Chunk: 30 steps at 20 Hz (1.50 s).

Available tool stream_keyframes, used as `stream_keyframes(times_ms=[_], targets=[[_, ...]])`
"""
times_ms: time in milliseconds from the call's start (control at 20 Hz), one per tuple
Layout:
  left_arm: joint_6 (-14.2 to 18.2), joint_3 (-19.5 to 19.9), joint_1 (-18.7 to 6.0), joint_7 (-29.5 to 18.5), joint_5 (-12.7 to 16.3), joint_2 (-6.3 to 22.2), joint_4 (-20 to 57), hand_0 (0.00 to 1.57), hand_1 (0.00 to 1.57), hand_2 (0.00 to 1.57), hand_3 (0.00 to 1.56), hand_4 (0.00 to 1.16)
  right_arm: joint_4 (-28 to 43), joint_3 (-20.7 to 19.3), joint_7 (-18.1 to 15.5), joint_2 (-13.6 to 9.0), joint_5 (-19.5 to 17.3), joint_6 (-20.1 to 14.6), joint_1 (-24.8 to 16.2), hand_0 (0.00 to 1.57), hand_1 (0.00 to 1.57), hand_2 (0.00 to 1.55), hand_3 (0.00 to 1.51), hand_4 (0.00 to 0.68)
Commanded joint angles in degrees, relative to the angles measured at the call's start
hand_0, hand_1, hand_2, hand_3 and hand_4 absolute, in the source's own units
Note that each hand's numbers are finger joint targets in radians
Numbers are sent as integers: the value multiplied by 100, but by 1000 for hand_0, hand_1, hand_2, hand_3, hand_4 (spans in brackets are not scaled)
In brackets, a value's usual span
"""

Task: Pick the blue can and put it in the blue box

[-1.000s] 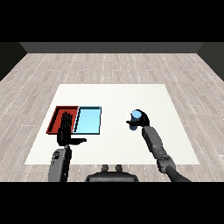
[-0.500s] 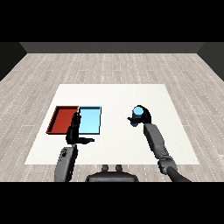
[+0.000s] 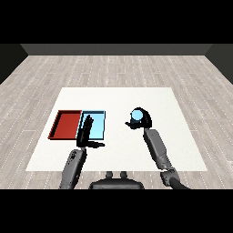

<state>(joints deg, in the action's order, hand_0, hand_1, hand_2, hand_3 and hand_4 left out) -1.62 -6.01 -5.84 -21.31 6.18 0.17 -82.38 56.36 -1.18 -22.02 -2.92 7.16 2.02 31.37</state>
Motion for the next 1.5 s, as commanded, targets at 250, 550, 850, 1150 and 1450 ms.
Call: stream_keyframes(times_ms=[250,550,850,1150,1450], targets=[[451,-566,-374,227,177,-17,260,0,0,0,0,0,688,759,288,273,95,-744,3,1432,1432,1448,1419,659],[1069,-1171,-599,197,147,-17,471,0,0,0,0,0,1428,1384,597,291,229,-1143,-555,1423,1423,1438,1409,666],[1044,-1344,-693,-211,495,-17,1077,0,0,0,0,0,1544,1926,504,291,351,-1587,-575,1419,1419,1448,1416,660],[898,-1112,-1241,-39,608,-17,1870,0,0,0,0,0,981,1969,243,292,418,-1502,-151,1403,1403,1439,1403,668],[1232,-1424,-1781,-273,957,-17,2474,0,0,0,0,0,1611,2368,620,291,448,-1801,-209,1402,1402,1446,1411,682]])
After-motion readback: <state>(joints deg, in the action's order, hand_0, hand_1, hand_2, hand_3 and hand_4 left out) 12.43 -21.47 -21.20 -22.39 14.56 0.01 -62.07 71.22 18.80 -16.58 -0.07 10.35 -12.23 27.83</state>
